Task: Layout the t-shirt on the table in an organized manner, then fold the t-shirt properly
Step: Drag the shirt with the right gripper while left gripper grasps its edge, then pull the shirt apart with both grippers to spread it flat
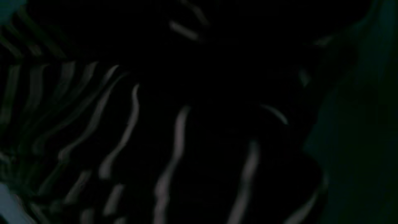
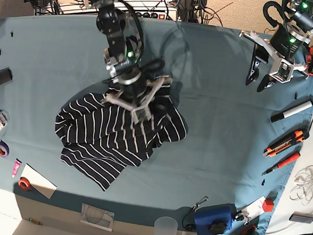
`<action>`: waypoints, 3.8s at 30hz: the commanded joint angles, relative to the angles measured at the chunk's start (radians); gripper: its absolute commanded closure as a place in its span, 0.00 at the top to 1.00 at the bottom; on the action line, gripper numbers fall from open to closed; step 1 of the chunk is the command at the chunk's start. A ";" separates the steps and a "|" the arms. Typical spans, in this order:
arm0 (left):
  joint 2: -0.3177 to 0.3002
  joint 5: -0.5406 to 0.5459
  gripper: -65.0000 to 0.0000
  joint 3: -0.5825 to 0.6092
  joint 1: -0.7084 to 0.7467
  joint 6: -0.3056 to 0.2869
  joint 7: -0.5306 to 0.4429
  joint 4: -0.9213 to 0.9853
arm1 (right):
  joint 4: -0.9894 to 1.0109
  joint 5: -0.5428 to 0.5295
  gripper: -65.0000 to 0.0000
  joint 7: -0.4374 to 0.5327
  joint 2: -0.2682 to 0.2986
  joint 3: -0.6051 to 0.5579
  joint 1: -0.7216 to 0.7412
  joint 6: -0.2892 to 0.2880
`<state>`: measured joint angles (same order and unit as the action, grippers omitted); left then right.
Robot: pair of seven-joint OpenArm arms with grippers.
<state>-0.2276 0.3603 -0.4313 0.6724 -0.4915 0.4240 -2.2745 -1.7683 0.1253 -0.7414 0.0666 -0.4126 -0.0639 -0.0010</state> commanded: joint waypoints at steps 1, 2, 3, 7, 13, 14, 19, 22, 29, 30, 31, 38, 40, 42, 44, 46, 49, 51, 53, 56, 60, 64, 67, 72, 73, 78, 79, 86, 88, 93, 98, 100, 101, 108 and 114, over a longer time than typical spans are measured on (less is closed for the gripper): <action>-0.006 0.011 0.30 -0.003 0.006 0.000 -0.032 -0.014 | -0.052 0.003 0.00 0.032 -0.003 0.002 0.022 0.014; -0.005 0.011 0.30 -0.003 0.006 0.000 -0.032 -0.014 | -0.081 0.003 0.00 0.031 -0.003 0.002 0.027 0.021; -0.005 0.011 0.30 -0.003 0.006 0.000 -0.032 -0.014 | -0.114 0.003 0.00 0.030 -0.003 0.002 0.031 0.021; -0.005 0.011 0.30 -0.003 0.006 0.000 -0.032 -0.014 | -0.262 0.003 0.00 0.029 -0.003 0.042 0.033 0.021; -0.006 0.011 0.30 -0.003 0.006 0.000 -0.032 -0.014 | -0.385 -0.016 0.00 0.010 -0.003 0.260 0.033 0.020; -0.006 0.011 0.30 -0.003 0.006 -0.001 -0.032 -0.014 | -0.383 -0.042 0.00 0.009 -0.003 0.311 0.033 0.016; -0.006 0.011 0.30 -0.003 0.006 -0.085 -0.033 -0.014 | -0.382 -0.205 0.00 0.003 -0.002 0.568 0.031 -0.089; -0.006 0.011 0.30 0.007 0.006 -0.138 -0.043 -0.014 | -0.376 -0.257 0.00 -0.001 0.010 0.691 0.031 -0.127; -0.008 -0.161 0.30 0.245 -0.037 -0.092 -0.051 -0.005 | -0.181 -0.375 0.00 -0.005 0.120 0.845 0.031 -0.181; -0.008 -0.191 0.30 0.292 -0.058 -0.053 -0.051 0.003 | -0.138 -0.397 0.00 -0.006 0.136 0.850 0.031 -0.199; -0.008 -0.218 0.30 0.338 -0.080 -0.011 -0.052 0.013 | -0.095 -0.407 0.00 -0.006 0.150 0.852 0.031 -0.208; -0.004 -0.367 0.46 0.565 -0.240 0.217 -0.049 0.117 | 0.077 -0.388 0.00 0.054 0.227 0.854 0.032 -0.211; -0.005 -0.368 0.46 0.596 -0.282 0.222 -0.050 0.172 | 0.081 -0.367 0.00 0.058 0.253 0.862 0.035 -0.206; -0.004 -0.368 0.46 0.618 -0.323 0.222 -0.051 0.230 | 0.081 -0.348 0.00 0.055 0.279 0.883 0.040 -0.195; 0.000 -0.366 0.46 0.629 -0.359 0.222 -0.051 0.284 | 0.081 -0.351 0.00 0.039 0.298 0.917 0.045 -0.191; 0.001 -0.330 0.46 0.632 -0.388 0.216 -0.051 0.325 | 0.081 -0.358 0.00 0.021 0.306 0.951 0.044 -0.192; 0.001 -0.273 0.46 0.633 -0.417 0.170 -0.051 0.353 | 0.081 -0.358 0.00 -0.013 0.305 0.988 0.043 -0.192; 0.001 -0.270 0.46 0.647 -0.439 0.121 -0.051 0.368 | 0.081 -0.357 0.00 -0.019 0.306 0.998 0.042 -0.192; 0.001 -0.275 0.46 0.677 -0.465 0.108 -0.051 0.392 | 0.081 -0.357 0.00 -0.028 0.305 0.997 0.042 -0.193; 0.000 -0.343 0.46 0.743 -0.506 0.117 -0.051 0.435 | 0.081 -0.357 0.00 -0.040 0.305 0.997 0.042 -0.194; 0.001 -0.402 0.46 0.825 -0.565 0.233 -0.051 0.512 | 0.081 -0.356 0.00 -0.048 0.305 0.997 0.042 -0.194; 0.001 -0.402 0.46 0.872 -0.631 0.271 -0.051 0.586 | 0.081 -0.352 0.00 -0.051 0.305 0.997 0.041 -0.194; 0.021 -0.402 0.46 0.892 -0.668 0.255 -0.046 0.647 | 0.081 -0.352 0.00 -0.052 0.305 0.997 0.041 -0.194; 0.079 -0.402 0.39 0.894 -0.695 0.256 -0.047 0.726 | 0.081 -0.319 0.00 -0.072 0.305 0.997 0.041 -0.194; 0.087 -0.402 0.33 0.894 -0.695 0.259 -0.047 0.726 | 0.081 -0.304 0.00 -0.084 0.305 0.997 0.041 -0.194; 0.097 -0.413 0.00 0.893 -0.707 0.259 -0.022 0.718 | 0.081 -0.267 0.00 -0.109 0.306 0.997 0.042 -0.194; 0.097 -0.433 0.00 0.893 -0.714 0.259 0.003 0.712 | 0.081 -0.272 0.00 -0.104 0.309 0.996 0.042 -0.195; 0.070 -0.539 0.00 0.862 -0.784 0.425 0.278 0.598 | 0.081 -0.379 0.00 -0.068 0.316 0.996 0.047 -0.257; 0.053 -0.539 0.00 0.816 -0.803 0.423 0.348 0.550 | 0.082 -0.380 0.00 -0.059 0.316 0.996 0.051 -0.257; -0.003 -0.455 0.00 0.639 -0.819 0.369 0.388 0.494 | 0.082 -0.380 0.00 -0.048 0.317 0.996 0.065 -0.256; -0.088 -0.309 0.00 0.422 -0.824 0.324 0.383 0.494 | 0.082 -0.379 0.00 -0.048 0.328 0.996 0.107 -0.248; -0.132 -0.230 0.00 0.340 -0.825 0.300 0.380 0.494 | 0.090 -0.380 0.00 -0.049 0.328 0.996 0.127 -0.245; -0.155 -0.193 0.00 0.303 -0.825 0.289 0.380 0.494 | 0.105 -0.380 0.00 -0.048 0.328 0.996 0.140 -0.245; -0.274 -0.010 0.00 0.157 -0.822 0.202 0.381 0.494 | 0.365 -0.500 0.00 -0.071 0.327 0.996 0.289 -0.259; -0.290 0.015 0.00 0.154 -0.834 0.201 0.326 0.494 | 0.442 -0.544 0.00 -0.098 0.328 0.996 0.399 -0.318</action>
<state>-0.4965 0.3843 -0.2642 -0.1356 -0.3077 0.7776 -1.7657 -1.3098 -0.4168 -0.8738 0.3653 0.5770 0.3107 -0.3214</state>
